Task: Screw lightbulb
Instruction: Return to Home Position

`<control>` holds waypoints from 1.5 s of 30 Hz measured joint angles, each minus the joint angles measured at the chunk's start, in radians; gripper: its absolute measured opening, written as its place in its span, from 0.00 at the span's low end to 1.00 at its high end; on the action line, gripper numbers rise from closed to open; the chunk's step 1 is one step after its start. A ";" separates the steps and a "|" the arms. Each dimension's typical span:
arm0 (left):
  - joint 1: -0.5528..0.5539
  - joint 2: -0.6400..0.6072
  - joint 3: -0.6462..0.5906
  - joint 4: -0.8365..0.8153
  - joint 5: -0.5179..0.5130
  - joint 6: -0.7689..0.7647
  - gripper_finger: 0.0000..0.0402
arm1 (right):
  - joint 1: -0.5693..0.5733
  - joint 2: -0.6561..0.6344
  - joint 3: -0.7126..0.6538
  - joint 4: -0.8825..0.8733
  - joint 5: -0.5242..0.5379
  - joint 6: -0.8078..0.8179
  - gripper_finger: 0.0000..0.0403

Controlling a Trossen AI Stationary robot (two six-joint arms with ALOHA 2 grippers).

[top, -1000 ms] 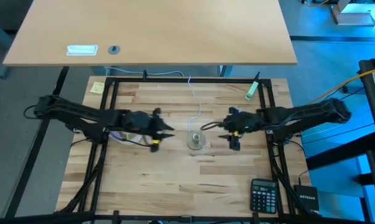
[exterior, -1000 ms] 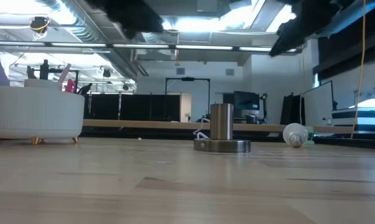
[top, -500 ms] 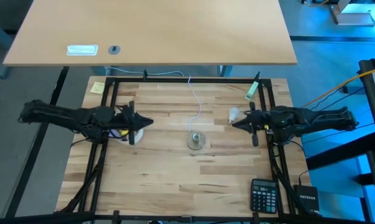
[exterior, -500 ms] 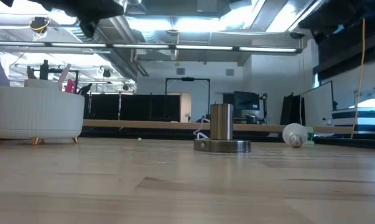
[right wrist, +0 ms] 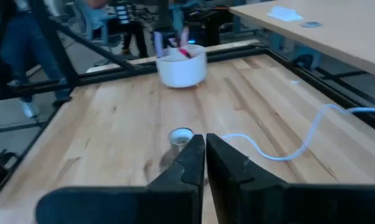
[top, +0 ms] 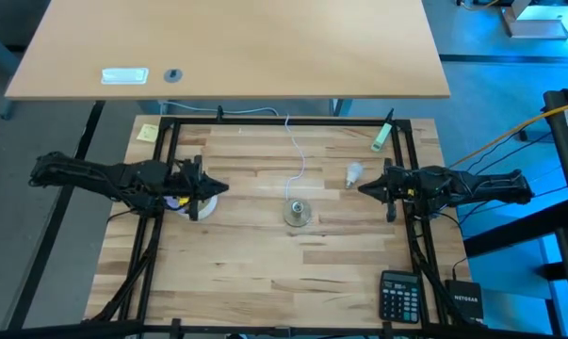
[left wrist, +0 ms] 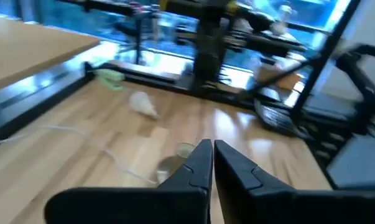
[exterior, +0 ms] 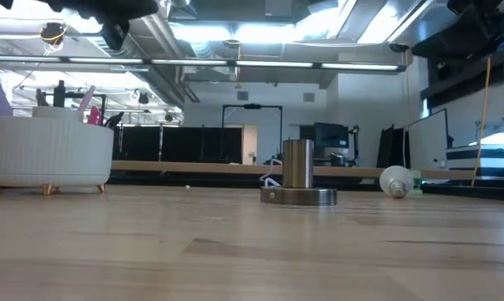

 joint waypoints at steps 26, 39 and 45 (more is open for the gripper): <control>-0.006 -0.352 -0.299 0.086 0.065 0.085 0.02 | 0.000 -0.058 -0.001 0.052 0.046 -0.024 0.05; -0.006 -0.415 -0.479 0.273 0.070 0.031 0.02 | 0.000 -0.139 -0.200 0.269 -0.068 -0.031 0.05; -0.005 -0.435 -0.515 0.301 0.070 0.030 0.00 | 0.001 -0.174 -0.300 0.294 -0.064 -0.003 0.05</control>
